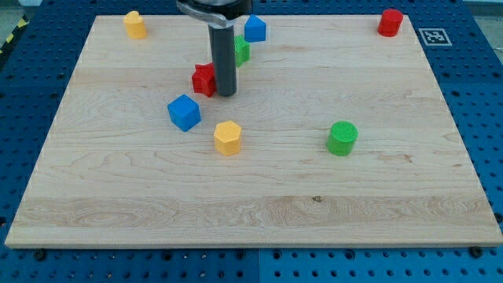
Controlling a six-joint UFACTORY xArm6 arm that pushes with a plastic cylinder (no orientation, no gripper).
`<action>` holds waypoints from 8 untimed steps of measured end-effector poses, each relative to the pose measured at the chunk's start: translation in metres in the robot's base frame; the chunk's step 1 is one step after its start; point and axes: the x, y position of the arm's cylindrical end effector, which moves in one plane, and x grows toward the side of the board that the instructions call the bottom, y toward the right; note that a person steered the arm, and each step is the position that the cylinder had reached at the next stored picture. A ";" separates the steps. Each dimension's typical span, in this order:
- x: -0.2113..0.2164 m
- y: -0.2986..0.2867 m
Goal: Move the red star towards the center left
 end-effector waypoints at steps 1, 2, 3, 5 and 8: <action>-0.012 0.000; -0.039 0.000; -0.058 0.000; -0.048 0.002; -0.036 0.002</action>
